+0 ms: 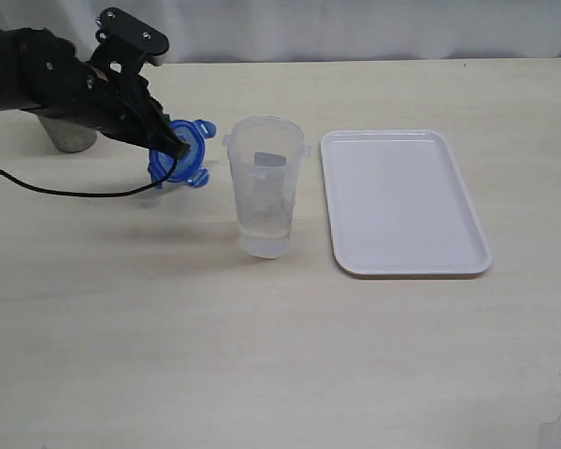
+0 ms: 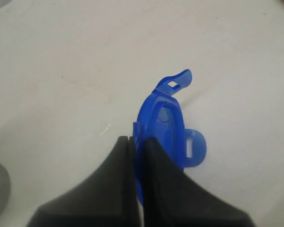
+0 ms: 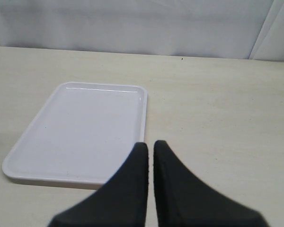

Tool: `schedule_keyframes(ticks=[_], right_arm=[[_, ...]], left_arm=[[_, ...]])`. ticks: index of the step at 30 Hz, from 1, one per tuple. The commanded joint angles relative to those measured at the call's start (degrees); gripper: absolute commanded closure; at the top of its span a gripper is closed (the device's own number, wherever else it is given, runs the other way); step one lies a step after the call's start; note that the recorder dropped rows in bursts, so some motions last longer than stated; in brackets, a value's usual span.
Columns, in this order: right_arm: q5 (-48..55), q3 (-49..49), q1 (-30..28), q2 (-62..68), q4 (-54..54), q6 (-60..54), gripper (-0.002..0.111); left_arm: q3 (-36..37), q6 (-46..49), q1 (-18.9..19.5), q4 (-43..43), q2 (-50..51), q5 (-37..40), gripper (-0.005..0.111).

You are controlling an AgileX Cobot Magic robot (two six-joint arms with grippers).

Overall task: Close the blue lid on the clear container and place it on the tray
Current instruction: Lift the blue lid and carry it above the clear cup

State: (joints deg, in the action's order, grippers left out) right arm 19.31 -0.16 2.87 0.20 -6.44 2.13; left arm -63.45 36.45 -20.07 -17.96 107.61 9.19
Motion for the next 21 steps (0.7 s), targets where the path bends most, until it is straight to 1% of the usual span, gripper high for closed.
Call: schedule_keyframes(ticks=[1, 8, 11, 16, 21], right_arm=[[0.1, 0.2, -0.2, -0.2, 0.2, 0.0, 0.104], [0.1, 0.2, -0.2, -0.2, 0.2, 0.0, 0.104], [0.1, 0.2, -0.2, -0.2, 0.2, 0.0, 0.104], [0.1, 0.2, -0.2, -0.2, 0.2, 0.0, 0.104], [0.1, 0.2, -0.2, -0.2, 0.2, 0.0, 0.104]], left_arm=[[-0.2, 0.8, -0.2, 3.9, -0.6, -4.9, 0.107], [-0.2, 1.0, -0.2, 4.4, -0.6, -11.6, 0.107], [-0.2, 1.0, -0.2, 6.3, -0.7, -14.3, 0.107], [-0.2, 1.3, -1.2, 10.3, -1.7, -16.9, 0.107], [-0.2, 1.4, -3.1, 17.4, -4.2, -18.4, 0.107]])
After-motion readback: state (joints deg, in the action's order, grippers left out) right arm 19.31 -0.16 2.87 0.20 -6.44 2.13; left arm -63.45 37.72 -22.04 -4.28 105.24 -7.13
